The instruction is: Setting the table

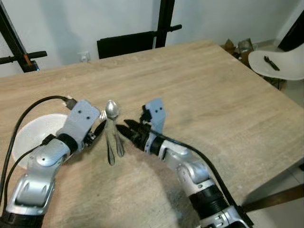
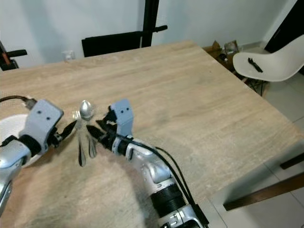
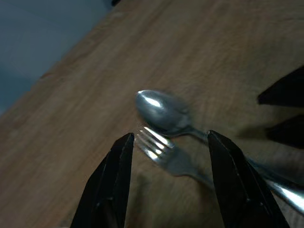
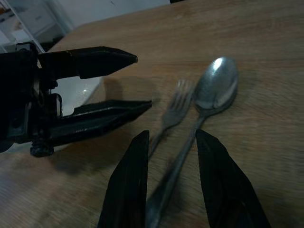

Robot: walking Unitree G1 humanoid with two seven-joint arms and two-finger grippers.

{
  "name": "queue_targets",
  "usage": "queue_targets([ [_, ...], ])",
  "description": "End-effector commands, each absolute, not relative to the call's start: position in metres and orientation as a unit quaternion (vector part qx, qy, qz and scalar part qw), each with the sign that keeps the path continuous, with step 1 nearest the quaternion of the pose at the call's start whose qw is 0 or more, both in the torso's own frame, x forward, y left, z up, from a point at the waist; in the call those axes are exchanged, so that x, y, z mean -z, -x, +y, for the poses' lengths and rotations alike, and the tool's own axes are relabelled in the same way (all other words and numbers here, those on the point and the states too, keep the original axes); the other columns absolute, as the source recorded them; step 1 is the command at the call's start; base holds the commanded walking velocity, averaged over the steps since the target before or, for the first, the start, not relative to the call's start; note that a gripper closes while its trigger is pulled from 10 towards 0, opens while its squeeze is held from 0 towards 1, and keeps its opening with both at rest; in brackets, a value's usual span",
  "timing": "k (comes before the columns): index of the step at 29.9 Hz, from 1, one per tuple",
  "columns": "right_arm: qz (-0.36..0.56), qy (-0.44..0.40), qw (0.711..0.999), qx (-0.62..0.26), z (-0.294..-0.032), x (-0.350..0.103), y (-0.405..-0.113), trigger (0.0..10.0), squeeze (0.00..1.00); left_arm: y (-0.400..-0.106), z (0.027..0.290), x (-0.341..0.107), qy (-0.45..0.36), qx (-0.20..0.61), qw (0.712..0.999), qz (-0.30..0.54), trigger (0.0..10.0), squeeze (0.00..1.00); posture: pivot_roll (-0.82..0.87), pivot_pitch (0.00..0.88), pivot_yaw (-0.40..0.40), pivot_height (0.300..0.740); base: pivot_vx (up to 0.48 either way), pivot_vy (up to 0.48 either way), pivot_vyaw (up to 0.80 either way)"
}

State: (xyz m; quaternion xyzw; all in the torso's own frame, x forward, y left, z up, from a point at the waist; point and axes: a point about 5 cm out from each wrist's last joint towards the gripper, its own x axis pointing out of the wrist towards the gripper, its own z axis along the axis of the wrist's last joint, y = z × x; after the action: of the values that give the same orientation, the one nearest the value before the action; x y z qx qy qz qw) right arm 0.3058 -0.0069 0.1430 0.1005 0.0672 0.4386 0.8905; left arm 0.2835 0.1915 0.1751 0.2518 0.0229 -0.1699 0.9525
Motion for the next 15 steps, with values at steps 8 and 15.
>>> queue_targets([
  [8,0.097,-0.029,0.905,-0.414,0.019,-0.129,-0.319,10.0,0.0,-0.273,0.197,-0.172,-0.248,0.157,0.955,0.037,10.0,0.0,0.08,0.091,-0.02,0.74,0.0,0.0,0.0],
  [15,0.108,0.032,0.892,-0.438,0.039,-0.122,-0.316,10.0,0.0,-0.26,0.213,-0.173,-0.25,0.113,0.96,0.055,10.0,0.0,0.1,0.103,-0.047,0.74,0.0,0.0,0.0],
])
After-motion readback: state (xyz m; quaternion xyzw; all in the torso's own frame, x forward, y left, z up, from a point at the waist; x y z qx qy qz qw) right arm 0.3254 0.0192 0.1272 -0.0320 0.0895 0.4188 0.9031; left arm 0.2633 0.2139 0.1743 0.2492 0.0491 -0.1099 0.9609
